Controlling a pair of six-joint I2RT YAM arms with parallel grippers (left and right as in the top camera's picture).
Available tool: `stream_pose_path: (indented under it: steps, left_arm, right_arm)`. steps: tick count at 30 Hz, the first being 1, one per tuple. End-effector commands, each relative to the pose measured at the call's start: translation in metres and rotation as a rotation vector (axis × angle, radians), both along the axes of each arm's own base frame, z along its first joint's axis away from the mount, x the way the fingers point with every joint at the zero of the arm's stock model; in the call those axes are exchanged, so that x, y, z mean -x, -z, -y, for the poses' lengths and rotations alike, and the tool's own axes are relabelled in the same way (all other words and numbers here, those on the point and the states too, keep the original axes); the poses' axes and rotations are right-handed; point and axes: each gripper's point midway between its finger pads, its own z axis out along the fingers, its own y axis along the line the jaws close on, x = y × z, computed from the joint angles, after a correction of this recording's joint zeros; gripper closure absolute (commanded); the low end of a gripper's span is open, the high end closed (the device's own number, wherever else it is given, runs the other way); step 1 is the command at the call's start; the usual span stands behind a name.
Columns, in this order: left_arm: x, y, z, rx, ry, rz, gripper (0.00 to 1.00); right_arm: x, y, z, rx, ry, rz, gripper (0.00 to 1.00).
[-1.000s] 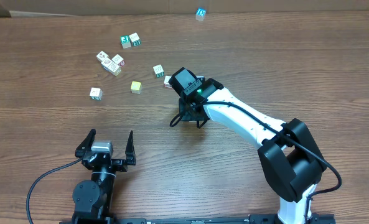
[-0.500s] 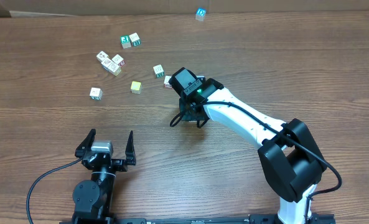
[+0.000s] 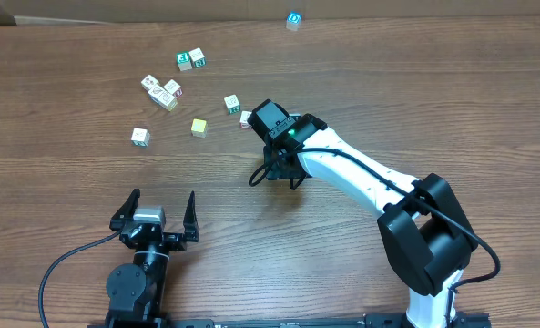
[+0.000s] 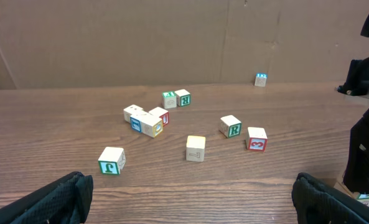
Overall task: Form a tower
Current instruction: 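Lower the pineapple block onto the stack top with the right gripper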
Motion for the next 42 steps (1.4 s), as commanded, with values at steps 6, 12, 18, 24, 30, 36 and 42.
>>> stream_pose_path:
  steps: [6, 12, 18, 24, 30, 36, 42]
  left_arm:
    - [0.0, -0.001, 0.0, -0.014, 0.002, 0.01, 0.01]
    - [0.0, -0.001, 0.0, -0.014, 0.002, 0.011, 0.0]
    - [0.0, -0.001, 0.0, -0.014, 0.002, 0.01, 0.0]
    - [0.0, -0.001, 0.0, -0.014, 0.002, 0.011, 0.01]
    - [0.0, -0.001, 0.0, -0.014, 0.002, 0.011, 0.0]
    - [0.0, -0.001, 0.0, -0.014, 0.002, 0.01, 0.01]
    - [0.0, -0.001, 0.0, -0.014, 0.002, 0.01, 0.01]
  right_arm:
    - [-0.012, -0.015, -0.011, -0.026, -0.003, 0.031, 0.5]
    - [-0.013, -0.022, -0.012, -0.024, -0.009, 0.032, 0.51]
    - [-0.015, -0.022, -0.01, -0.016, -0.008, 0.041, 0.56]
    - [-0.015, -0.022, -0.011, -0.012, -0.029, 0.042, 0.64]
    - [-0.017, -0.026, -0.012, -0.018, -0.029, 0.05, 0.68]
    - [-0.019, -0.035, -0.014, -0.024, -0.028, 0.056, 0.69]
    - [-0.016, -0.034, -0.012, -0.012, -0.028, 0.041, 0.69]
